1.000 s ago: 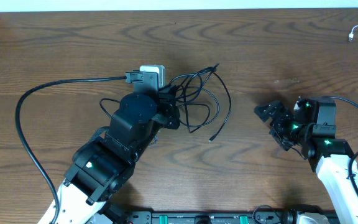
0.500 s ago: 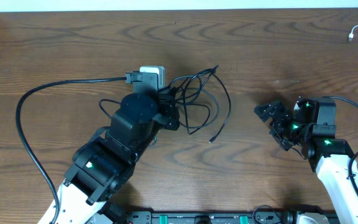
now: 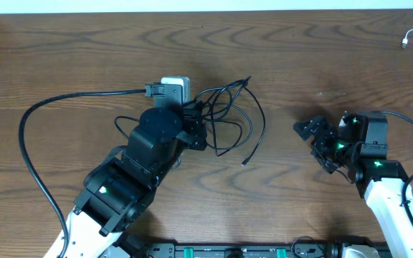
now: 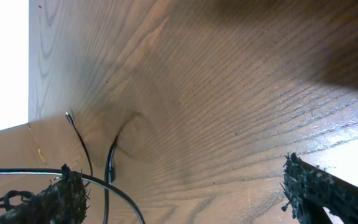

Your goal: Untangle cables

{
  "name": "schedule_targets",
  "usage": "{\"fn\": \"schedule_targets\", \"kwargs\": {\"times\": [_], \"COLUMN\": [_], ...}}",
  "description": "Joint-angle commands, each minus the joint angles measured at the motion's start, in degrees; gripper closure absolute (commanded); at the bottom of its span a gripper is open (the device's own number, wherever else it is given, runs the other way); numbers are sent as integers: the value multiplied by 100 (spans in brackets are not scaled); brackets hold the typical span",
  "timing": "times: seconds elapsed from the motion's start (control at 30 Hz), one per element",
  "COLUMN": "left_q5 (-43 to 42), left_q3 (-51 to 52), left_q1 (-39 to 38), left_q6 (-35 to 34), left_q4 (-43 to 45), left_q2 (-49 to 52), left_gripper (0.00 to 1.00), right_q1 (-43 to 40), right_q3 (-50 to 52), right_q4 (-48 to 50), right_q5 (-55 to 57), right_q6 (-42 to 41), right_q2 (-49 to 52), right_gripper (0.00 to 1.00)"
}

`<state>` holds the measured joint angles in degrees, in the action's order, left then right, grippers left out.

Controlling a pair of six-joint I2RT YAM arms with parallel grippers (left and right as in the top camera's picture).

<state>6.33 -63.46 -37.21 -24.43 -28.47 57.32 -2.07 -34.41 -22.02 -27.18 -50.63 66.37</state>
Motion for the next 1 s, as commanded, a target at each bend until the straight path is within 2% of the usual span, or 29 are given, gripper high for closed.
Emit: {"fn": "schedule_targets", "kwargs": {"times": [0.0,0.1,0.3,0.67,0.97], "left_q5": [13,-116,-1078,-1086,-1084], "left_q3": [-57,-57,-57,-57,-57], "left_q1": [28,28,26,22,22], "left_q6": [-258,-378,-452,-723,-721], "left_q4": [33,122,505,470,258], "left_q2": [-9,-9,103,1130,1342], "left_gripper": [92,92,92,92,92], "right_q1": [-13,-13,-13,-13,-13], "right_q3": [-35,-35,-35,-35,-35], "right_q4": [-11,-11,-11,-11,-11], "right_q5": [33,33,33,33,33], "right_q6": [35,35,35,35,35], "right_q2": [-37,-37,-37,-37,-37], "right_gripper": [1,1,1,1,1]}}
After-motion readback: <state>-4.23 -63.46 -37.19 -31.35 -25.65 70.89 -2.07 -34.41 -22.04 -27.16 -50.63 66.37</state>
